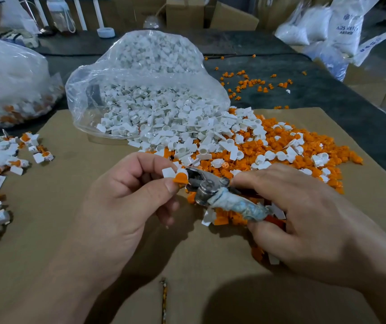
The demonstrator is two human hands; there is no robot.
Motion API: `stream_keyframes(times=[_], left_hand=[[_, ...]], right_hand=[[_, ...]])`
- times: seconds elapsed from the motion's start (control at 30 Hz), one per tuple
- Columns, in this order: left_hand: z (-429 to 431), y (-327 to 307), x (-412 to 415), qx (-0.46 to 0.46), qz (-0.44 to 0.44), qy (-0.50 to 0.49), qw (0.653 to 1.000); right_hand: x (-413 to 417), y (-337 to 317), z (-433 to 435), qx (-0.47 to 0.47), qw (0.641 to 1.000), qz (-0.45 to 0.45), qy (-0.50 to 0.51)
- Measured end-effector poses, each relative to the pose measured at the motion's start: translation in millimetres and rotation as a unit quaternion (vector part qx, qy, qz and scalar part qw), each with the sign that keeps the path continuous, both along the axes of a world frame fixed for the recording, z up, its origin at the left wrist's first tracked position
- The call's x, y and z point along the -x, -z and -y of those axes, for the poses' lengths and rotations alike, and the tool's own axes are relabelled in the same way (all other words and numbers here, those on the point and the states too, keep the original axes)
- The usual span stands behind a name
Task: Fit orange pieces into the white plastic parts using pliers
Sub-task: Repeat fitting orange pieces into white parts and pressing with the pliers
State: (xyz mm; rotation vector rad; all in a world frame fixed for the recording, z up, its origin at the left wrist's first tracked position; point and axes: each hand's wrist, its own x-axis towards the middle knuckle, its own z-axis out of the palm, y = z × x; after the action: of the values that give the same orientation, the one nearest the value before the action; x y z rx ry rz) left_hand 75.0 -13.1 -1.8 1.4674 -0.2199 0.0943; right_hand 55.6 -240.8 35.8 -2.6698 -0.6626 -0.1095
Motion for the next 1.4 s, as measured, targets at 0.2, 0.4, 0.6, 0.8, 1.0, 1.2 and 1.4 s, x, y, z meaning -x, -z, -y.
stream_keyframes(times=[0.2, 0.4, 0.6, 0.8, 1.0, 1.2, 1.4], left_hand=[[1, 4, 2, -0.052, 0.015, -0.003, 0.999], [-1, 6, 1, -0.059, 0.024, 0.009, 0.998], [2, 7, 3, -0.055, 0.020, 0.040, 0.997], [3, 10, 1, -0.062, 0.026, 0.034, 0.997], [2, 12, -1, -0.062, 0.030, 0.039, 0.997], [1, 17, -4, -0.081, 0.023, 0.036, 0.996], [0, 18, -4, -0.084, 0.010, 0.033, 0.996]], right_hand=[[-2, -1, -1, 0.027, 1.000, 0.000, -0.008], [-3, 3, -2, 0.038, 0.999, -0.009, -0.007], [-10, 9, -3, 0.090, 0.996, 0.001, 0.008], [-11, 10, -7, 0.102, 0.994, -0.008, 0.023], [-10, 10, -9, 0.086, 0.996, -0.017, 0.016], [-13, 13, -9, 0.090, 0.996, -0.009, 0.016], [-13, 15, -9, 0.097, 0.995, 0.005, 0.025]])
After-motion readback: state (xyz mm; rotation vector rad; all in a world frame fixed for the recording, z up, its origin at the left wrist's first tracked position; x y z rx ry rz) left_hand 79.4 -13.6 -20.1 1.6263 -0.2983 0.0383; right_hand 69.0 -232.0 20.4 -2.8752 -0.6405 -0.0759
